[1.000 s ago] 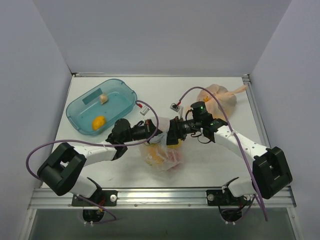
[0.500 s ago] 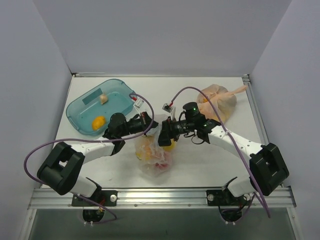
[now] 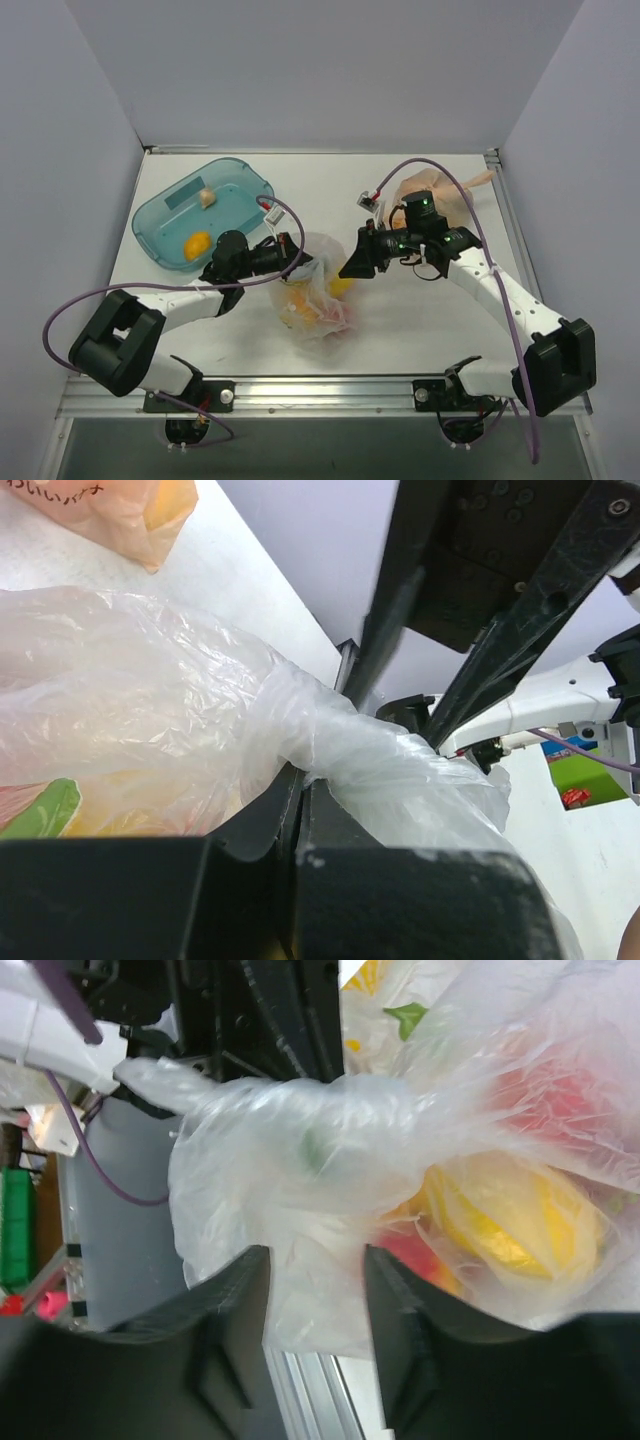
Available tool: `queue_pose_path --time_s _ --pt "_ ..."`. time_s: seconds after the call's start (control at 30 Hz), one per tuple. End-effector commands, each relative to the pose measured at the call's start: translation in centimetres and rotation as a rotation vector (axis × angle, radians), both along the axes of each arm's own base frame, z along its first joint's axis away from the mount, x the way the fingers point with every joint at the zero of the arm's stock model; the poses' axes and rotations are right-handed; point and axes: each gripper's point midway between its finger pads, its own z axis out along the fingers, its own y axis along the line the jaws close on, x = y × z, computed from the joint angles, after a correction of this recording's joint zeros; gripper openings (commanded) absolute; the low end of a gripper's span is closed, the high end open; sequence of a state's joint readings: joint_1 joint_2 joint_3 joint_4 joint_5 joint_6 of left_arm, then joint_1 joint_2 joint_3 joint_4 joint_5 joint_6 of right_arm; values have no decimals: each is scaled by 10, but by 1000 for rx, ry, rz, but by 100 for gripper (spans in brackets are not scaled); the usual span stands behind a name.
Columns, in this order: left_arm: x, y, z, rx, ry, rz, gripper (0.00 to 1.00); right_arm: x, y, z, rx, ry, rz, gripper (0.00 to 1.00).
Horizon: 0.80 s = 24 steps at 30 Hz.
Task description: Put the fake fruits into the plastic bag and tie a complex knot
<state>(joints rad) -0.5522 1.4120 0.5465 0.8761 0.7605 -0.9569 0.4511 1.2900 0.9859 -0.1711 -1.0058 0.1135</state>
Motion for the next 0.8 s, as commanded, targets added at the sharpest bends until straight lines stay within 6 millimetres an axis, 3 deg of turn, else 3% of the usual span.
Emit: queue_pose_path --time_s 0.0,0.1,0.2,0.23,0.5,0.57,0.6,0.67,0.7,0.77 --pt "-5 5 2 17 -61 -20 0 -14 -8 -2 -6 4 32 36" --pt "-8 6 -3 29 -60 -30 0 -1 -10 -5 -9 2 -7 34" --pt "-8 7 -2 32 -65 -28 0 13 -11 -9 -14 3 -43 51" --pt "-7 7 -1 29 -66 -26 0 15 -9 -9 -13 0 -44 51" --pt "-2 3 3 22 -56 -25 0 14 19 -17 17 56 11 52" --pt "-1 3 2 22 -56 -22 0 14 25 -11 49 55 25 45" --pt "1 2 3 21 -62 -19 0 13 28 -8 54 51 36 34" --pt "4 2 2 24 -61 -8 0 11 32 -1 70 52 57 23" --pt "6 1 1 25 -58 3 0 11 35 3 77 51 68 12" --pt "9 1 -3 31 -44 15 0 9 41 10 101 41 98 3"
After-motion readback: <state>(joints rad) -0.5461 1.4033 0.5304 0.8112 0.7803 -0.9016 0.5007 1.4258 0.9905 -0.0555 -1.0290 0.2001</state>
